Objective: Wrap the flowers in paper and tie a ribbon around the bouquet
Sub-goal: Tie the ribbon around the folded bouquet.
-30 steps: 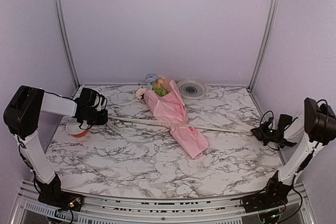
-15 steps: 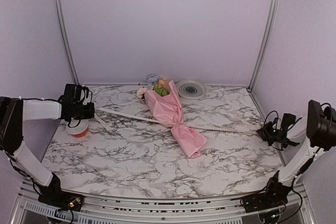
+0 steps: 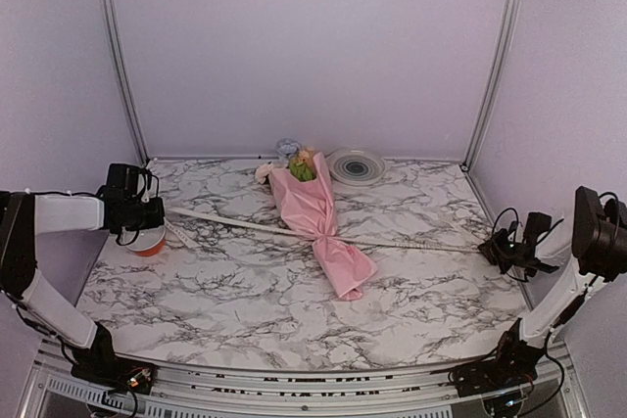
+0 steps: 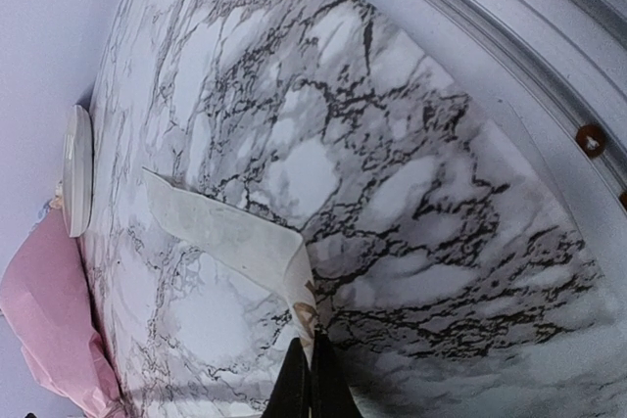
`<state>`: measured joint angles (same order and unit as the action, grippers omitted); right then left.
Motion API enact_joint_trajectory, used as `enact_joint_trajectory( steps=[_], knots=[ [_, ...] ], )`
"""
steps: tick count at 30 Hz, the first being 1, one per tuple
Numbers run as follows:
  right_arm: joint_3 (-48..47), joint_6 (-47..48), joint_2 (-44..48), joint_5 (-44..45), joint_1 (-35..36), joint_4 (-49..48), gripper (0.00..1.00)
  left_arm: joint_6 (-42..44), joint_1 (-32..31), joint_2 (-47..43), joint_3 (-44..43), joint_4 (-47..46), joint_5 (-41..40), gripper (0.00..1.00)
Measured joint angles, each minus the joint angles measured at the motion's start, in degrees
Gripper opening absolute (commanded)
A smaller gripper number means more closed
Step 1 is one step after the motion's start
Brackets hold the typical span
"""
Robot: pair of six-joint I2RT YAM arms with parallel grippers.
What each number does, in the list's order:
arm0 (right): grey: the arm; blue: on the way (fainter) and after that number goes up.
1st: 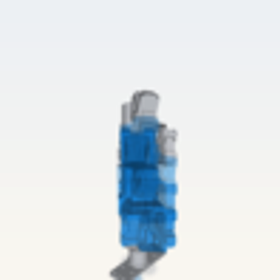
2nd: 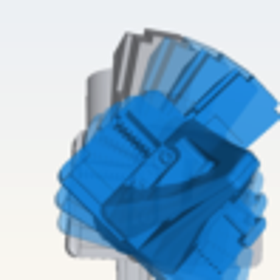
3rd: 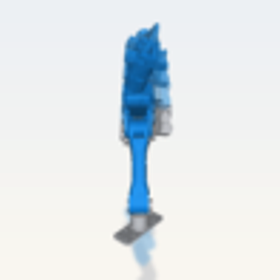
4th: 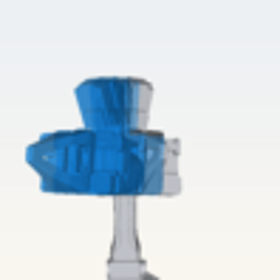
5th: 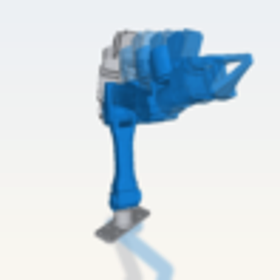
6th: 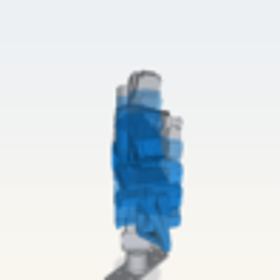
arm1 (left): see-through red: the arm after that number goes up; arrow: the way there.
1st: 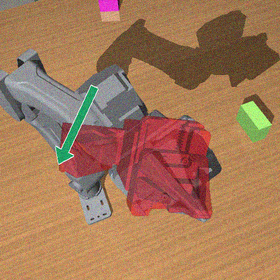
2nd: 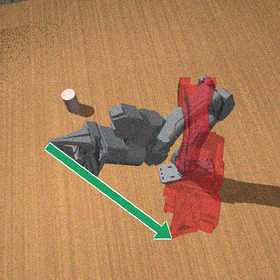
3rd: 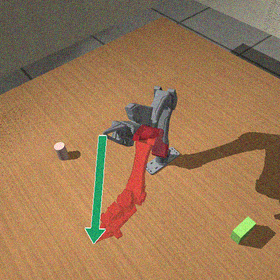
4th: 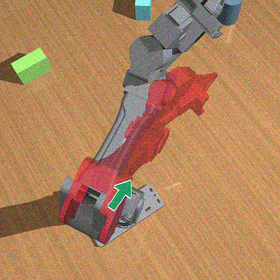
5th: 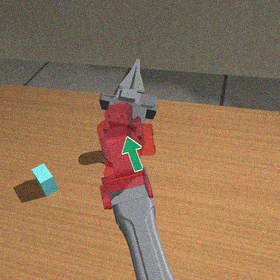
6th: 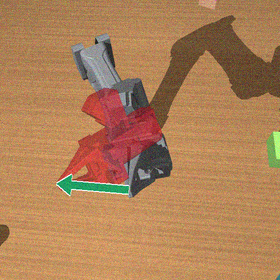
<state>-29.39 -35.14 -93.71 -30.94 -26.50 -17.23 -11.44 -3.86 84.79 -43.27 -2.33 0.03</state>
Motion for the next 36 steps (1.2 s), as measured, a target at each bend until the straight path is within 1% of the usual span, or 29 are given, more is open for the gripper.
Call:
enact_joint_trajectory(
  steps=[16,18,20,21,24,27,28,32,36],
  knots=[
    [0.00,0.48,0.00,-0.50,-0.22,0.13,0.00,-0.17,2.03,-0.61,0.72,-0.09,0.81,0.00],
    [0.00,0.66,0.00,-0.76,-0.02,0.13,0.00,-0.28,1.97,-0.66,0.72,-0.39,1.29,0.00],
    [-0.55,1.44,0.13,-0.07,1.81,0.48,0.00,-0.24,0.55,-0.92,0.66,-0.66,0.68,0.00],
    [-1.42,2.16,0.33,0.85,3.52,1.07,0.00,0.00,-0.83,-1.16,0.33,-0.61,-0.37,0.00],
    [-6.34,4.31,2.16,1.60,12.87,2.36,0.00,1.27,-7.19,-1.40,-1.90,-0.59,-1.27,0.00],
    [-13.55,6.95,6.05,1.03,23.85,2.86,0.00,3.10,-14.97,-2.05,-5.95,-0.44,-0.96,0.00],
    [-17.25,8.24,7.63,0.42,28.13,3.63,0.00,3.87,-17.22,-2.64,-7.26,-0.39,-0.70,0.00],
    [-29.49,13.99,11.34,-1.97,40.72,5.11,0.00,7.43,-23.54,-6.29,-11.89,0.02,0.52,0.00],
    [-37.92,19.52,13.51,-5.33,51.34,6.27,0.00,11.72,-28.79,-9.07,-15.13,0.92,1.92,0.00]
  ],
)
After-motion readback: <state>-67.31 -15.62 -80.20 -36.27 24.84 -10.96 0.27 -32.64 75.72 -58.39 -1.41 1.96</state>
